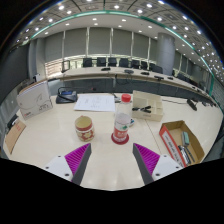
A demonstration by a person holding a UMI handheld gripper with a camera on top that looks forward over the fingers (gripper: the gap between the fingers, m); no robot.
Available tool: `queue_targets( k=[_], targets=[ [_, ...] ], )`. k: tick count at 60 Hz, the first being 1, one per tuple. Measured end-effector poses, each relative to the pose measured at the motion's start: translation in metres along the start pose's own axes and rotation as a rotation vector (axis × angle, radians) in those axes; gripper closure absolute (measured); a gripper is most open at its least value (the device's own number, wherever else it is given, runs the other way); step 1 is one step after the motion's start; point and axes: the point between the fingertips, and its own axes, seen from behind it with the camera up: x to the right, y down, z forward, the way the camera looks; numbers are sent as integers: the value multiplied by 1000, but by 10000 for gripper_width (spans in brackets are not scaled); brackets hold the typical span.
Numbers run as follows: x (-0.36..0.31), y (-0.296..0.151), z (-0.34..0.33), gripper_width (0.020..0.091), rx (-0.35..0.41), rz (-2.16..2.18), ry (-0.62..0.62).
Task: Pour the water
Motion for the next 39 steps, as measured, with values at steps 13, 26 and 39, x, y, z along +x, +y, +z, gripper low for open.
queue_targets(
  k=[13, 26, 39],
  targets=[
    [-60, 31, -124, 245, -18, -9, 21],
    [-99, 52, -184, 246, -22, -25, -7],
    [-103, 53, -206, 245, 14, -14, 6]
  ],
)
